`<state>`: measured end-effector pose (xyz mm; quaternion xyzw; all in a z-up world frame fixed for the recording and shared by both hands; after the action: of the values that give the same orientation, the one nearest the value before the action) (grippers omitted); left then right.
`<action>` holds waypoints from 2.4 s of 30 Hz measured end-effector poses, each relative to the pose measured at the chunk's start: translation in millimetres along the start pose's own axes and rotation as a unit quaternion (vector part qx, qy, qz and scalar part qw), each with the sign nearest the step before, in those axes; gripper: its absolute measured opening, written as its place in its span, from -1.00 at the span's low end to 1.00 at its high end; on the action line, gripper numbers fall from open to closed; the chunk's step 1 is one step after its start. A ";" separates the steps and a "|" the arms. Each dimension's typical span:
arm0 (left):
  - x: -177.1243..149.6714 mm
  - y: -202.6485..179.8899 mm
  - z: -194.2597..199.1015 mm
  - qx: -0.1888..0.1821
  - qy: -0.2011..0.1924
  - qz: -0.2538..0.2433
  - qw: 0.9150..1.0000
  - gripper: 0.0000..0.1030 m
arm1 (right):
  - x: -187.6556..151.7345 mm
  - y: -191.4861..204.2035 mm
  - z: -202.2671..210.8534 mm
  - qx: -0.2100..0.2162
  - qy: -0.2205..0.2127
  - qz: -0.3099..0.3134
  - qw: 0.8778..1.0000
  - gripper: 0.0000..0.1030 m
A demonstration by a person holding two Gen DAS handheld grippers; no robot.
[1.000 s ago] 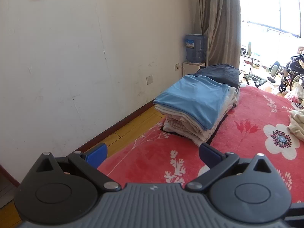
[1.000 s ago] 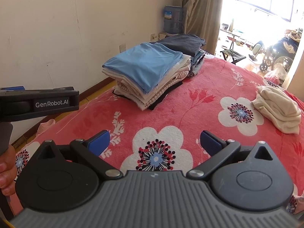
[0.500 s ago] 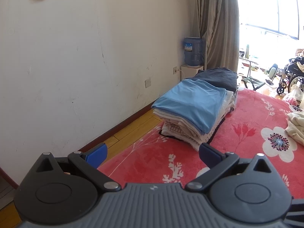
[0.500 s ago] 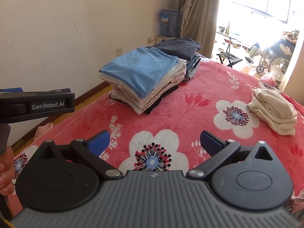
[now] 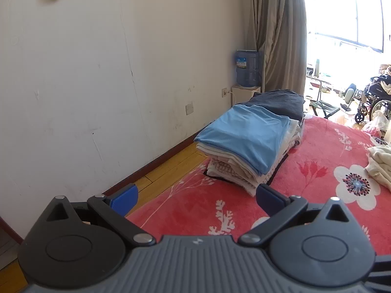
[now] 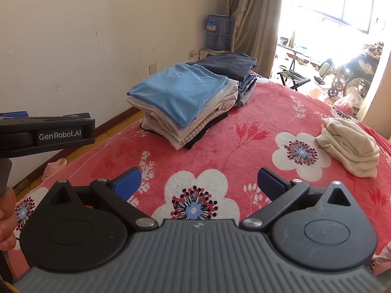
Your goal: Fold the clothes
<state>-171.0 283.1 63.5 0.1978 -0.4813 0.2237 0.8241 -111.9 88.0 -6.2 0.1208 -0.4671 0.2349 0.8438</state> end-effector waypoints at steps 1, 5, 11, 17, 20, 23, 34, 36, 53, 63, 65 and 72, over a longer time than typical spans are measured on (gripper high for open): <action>-0.2 -0.2 0.3 -0.001 0.000 0.000 1.000 1.00 | 0.2 0.1 0.4 -0.001 -0.001 0.000 1.000 0.97; -1.2 -1.3 0.5 -0.004 0.003 0.001 1.000 1.00 | 0.3 -0.7 1.9 -0.002 0.000 0.002 1.000 0.97; -1.7 -1.3 -0.4 -0.006 0.007 0.001 1.000 1.00 | 0.2 0.0 2.8 -0.003 0.001 0.003 1.000 0.97; -2.6 -1.1 0.6 -0.005 0.007 0.001 1.000 1.00 | 0.5 1.9 2.4 -0.001 0.001 0.006 1.000 0.97; -2.8 -1.4 0.1 -0.005 0.007 0.000 1.000 1.00 | 0.2 2.0 2.5 -0.001 0.000 0.007 1.000 0.97; -3.9 -1.8 0.4 -0.006 0.008 -0.001 1.000 1.00 | -0.2 1.6 2.1 -0.001 0.001 0.007 1.000 0.97; -4.7 -2.9 2.4 -0.005 0.009 -0.001 1.000 1.00 | -0.8 0.4 1.4 -0.002 0.003 0.005 1.000 0.97; -4.7 -2.8 2.7 -0.005 0.009 -0.001 1.000 1.00 | -0.9 0.7 1.1 -0.002 0.003 0.005 1.000 0.97; -5.3 -0.8 2.5 -0.003 0.011 0.000 1.000 1.00 | -0.7 2.9 0.7 -0.001 0.001 0.007 1.000 0.97; -6.4 1.4 0.4 -0.002 0.012 0.002 1.000 1.00 | 0.3 5.6 0.7 -0.002 0.001 0.010 1.000 0.97; -6.8 1.7 -0.6 -0.002 0.013 0.003 1.000 1.00 | 0.1 6.8 0.5 -0.002 0.001 0.010 1.000 0.97; -6.6 3.8 -2.9 -0.001 0.014 0.004 1.000 1.00 | 0.1 8.0 -1.0 -0.003 0.003 0.011 1.000 0.97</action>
<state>-173.9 286.6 56.7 0.1918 -0.4709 0.2294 0.8299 -115.2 95.4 -6.8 0.1124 -0.4662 0.2431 0.8432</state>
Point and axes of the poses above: each gripper's, at about its wrist camera, not at the fingertips, and z roughly against the way its jaws point, y to its left, x to its top, the point moved 7 cm from there along -z, roughly the way its jaws point, and after that the axes turned 8 degrees about -y, right-handed, at the moved point
